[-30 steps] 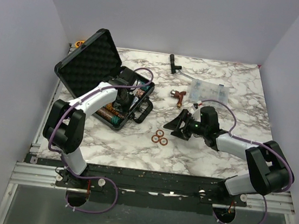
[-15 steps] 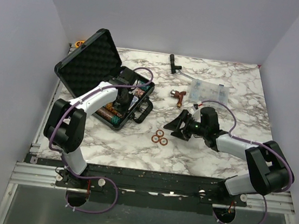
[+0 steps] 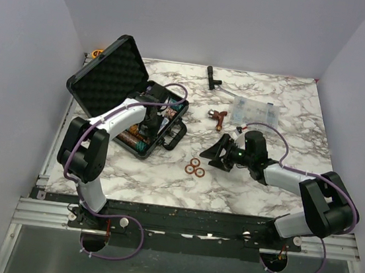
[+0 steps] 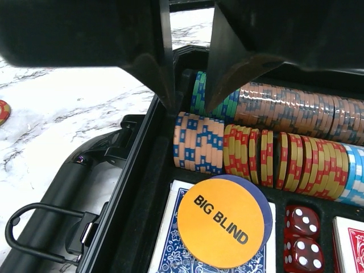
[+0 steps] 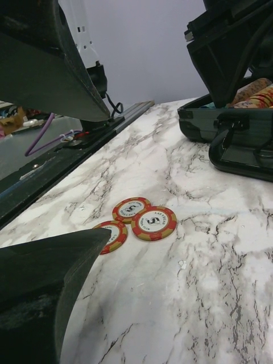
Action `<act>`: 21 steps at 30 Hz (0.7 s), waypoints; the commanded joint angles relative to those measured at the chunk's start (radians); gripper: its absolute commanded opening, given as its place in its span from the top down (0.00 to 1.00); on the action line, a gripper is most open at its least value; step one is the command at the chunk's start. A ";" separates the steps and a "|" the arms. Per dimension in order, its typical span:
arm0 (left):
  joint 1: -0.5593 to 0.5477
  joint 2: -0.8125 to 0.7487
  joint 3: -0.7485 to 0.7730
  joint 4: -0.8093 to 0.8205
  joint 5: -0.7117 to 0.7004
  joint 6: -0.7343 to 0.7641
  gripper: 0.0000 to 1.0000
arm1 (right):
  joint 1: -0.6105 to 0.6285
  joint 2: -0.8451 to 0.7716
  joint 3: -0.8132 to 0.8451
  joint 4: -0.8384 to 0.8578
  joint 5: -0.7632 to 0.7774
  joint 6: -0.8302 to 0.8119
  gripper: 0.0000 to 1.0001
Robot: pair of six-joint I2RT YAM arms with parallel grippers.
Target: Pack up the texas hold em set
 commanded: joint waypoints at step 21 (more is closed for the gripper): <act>-0.006 -0.464 -0.255 0.278 0.403 -0.260 0.37 | 0.184 -0.036 0.243 -0.624 0.488 -0.348 0.17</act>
